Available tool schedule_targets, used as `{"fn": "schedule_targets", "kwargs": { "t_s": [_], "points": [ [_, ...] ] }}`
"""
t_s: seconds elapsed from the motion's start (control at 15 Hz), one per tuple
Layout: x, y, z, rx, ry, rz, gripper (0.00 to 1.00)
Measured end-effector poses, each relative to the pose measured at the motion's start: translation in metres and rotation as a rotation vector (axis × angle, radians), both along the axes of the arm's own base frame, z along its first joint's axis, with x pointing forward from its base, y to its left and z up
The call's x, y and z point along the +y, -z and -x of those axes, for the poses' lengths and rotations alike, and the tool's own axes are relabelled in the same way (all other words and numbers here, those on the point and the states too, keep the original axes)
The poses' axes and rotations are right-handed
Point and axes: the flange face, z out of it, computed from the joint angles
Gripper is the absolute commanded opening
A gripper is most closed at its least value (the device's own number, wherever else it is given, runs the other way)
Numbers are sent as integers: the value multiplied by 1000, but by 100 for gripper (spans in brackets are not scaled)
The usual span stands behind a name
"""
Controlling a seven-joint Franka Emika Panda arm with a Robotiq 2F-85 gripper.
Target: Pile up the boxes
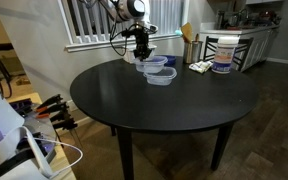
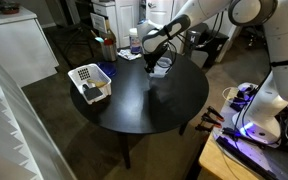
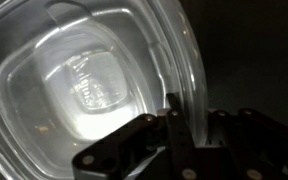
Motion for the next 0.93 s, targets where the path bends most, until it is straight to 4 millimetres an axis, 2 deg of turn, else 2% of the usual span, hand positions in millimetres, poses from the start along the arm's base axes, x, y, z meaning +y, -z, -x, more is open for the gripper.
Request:
{"fn": "schedule_targets", "kwargs": {
  "t_s": [0.27,0.6,0.93],
  "points": [
    [-5,-8,0,15,-59,54,1],
    [-24,-24,-3,2,-91,65,1],
    [-38,-25,-4,7,-119,68,1]
  ]
}}
